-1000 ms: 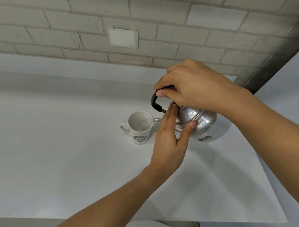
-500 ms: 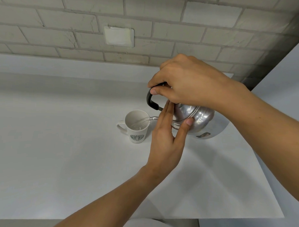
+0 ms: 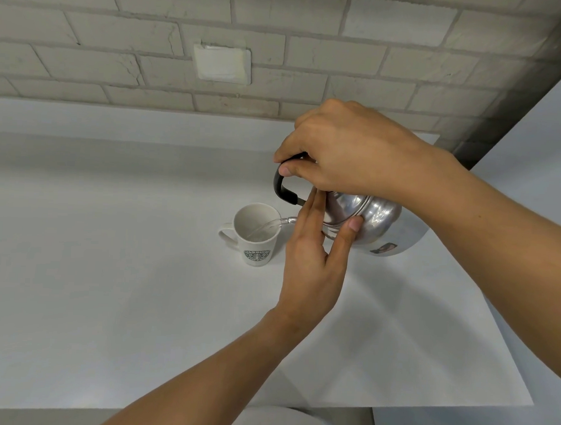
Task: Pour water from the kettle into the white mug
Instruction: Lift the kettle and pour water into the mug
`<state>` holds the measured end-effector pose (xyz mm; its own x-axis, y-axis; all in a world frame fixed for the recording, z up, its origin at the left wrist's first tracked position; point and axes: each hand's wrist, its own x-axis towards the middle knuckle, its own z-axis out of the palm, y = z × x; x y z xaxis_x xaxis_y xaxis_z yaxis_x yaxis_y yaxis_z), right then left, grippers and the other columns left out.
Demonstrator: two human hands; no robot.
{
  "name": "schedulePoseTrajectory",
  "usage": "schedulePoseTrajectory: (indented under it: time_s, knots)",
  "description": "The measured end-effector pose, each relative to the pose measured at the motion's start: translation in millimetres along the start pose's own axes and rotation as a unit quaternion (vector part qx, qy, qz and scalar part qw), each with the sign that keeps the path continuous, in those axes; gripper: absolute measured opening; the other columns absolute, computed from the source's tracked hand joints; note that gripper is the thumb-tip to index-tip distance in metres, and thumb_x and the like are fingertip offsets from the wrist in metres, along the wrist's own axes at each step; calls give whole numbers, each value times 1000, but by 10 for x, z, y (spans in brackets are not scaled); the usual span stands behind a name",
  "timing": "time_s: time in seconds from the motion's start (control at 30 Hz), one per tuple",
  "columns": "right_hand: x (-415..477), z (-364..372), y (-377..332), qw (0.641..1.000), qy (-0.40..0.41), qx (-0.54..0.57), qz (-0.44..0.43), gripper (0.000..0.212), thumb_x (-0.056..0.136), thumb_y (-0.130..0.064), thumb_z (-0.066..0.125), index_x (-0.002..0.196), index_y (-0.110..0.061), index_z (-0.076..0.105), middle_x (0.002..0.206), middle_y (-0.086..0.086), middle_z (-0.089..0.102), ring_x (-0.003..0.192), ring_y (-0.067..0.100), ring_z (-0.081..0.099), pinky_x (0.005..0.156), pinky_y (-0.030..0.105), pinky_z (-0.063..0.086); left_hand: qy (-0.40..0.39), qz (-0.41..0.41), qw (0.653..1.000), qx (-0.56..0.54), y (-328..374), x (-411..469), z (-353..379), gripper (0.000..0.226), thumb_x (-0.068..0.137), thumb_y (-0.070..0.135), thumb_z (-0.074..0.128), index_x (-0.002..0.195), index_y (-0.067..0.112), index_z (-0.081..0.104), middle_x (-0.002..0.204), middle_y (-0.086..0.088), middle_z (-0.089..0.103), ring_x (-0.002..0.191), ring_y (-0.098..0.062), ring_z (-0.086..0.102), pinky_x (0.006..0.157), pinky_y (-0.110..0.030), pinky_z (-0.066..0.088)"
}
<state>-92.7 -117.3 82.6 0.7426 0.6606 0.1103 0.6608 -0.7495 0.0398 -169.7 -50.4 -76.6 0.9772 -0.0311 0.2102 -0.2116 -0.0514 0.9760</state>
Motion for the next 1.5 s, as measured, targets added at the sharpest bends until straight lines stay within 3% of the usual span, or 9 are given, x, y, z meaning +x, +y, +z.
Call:
schedulePoseTrajectory:
  time_s: [0.33, 0.5, 0.67, 0.8, 0.97, 1.1, 1.23, 1.37, 1.5]
  knots:
    - [68, -31, -15, 1000, -20, -14, 5, 26, 99, -39, 57, 116, -30, 75, 86, -4, 67, 88, 26, 66, 65, 38, 52, 10, 11, 1000, -14, 26, 26, 3, 60, 107, 42, 58, 163, 31, 39, 156, 13, 53, 147, 2, 46, 120, -35, 48]
    - [74, -44, -23, 1000, -24, -15, 9, 27, 99, -41, 57, 118, -32, 74, 93, -1, 69, 89, 29, 66, 67, 39, 54, 14, 19, 1000, -13, 23, 33, -3, 60, 107, 42, 58, 163, 30, 40, 155, 14, 54, 146, 3, 47, 117, -24, 47]
    - [88, -40, -46, 999, -27, -24, 10, 28, 99, -41, 57, 118, -31, 74, 79, -9, 51, 87, 28, 66, 63, 36, 49, 12, 20, 1000, -13, 13, 24, -9, 59, 107, 41, 58, 162, 30, 41, 155, 17, 55, 145, 6, 47, 118, -25, 45]
    - [92, -26, -44, 999, -22, -26, 9, 27, 99, -41, 57, 118, -32, 74, 85, -5, 62, 88, 28, 67, 63, 35, 48, 13, 22, 1000, -13, 14, 18, -16, 58, 107, 41, 58, 161, 29, 42, 155, 15, 55, 146, 2, 47, 119, -31, 46]
    - [109, -12, -64, 999, -17, -30, 7, 27, 99, -41, 57, 119, -32, 74, 88, -3, 65, 87, 29, 67, 61, 34, 44, 18, 23, 1000, 1, 24, 23, -31, 57, 107, 43, 57, 161, 28, 43, 153, 15, 57, 145, 1, 49, 117, -20, 43]
    - [113, -5, -69, 1000, -11, -29, 1, 26, 99, -41, 57, 115, -31, 75, 83, -6, 63, 84, 27, 66, 62, 36, 50, 17, 27, 999, 4, 3, 25, -63, 57, 107, 41, 57, 161, 29, 42, 155, 15, 56, 146, 0, 49, 118, -27, 45]
    - [97, 18, -54, 1000, -5, -23, 2, 26, 99, -41, 56, 110, -30, 76, 86, -1, 70, 84, 25, 66, 65, 38, 54, 18, 21, 1000, 12, -9, 14, -73, 58, 107, 40, 57, 162, 29, 40, 157, 14, 55, 147, 2, 47, 119, -25, 44]
    - [43, 56, -21, 1000, 12, -11, 1, 28, 99, -41, 55, 104, -24, 77, 81, -2, 70, 78, 21, 64, 63, 37, 52, -5, 2, 1000, 8, -21, 1, -93, 61, 108, 40, 58, 164, 30, 37, 161, 12, 50, 152, -5, 44, 121, -42, 46]
    - [-98, 110, 53, 997, 45, 62, 32, 27, 98, -39, 60, 116, -28, 76, 85, -10, 66, 82, 13, 57, 74, 41, 53, -37, -8, 998, 59, -32, 15, -135, 65, 108, 41, 57, 167, 28, 31, 169, 10, 42, 158, -5, 36, 126, -41, 39]
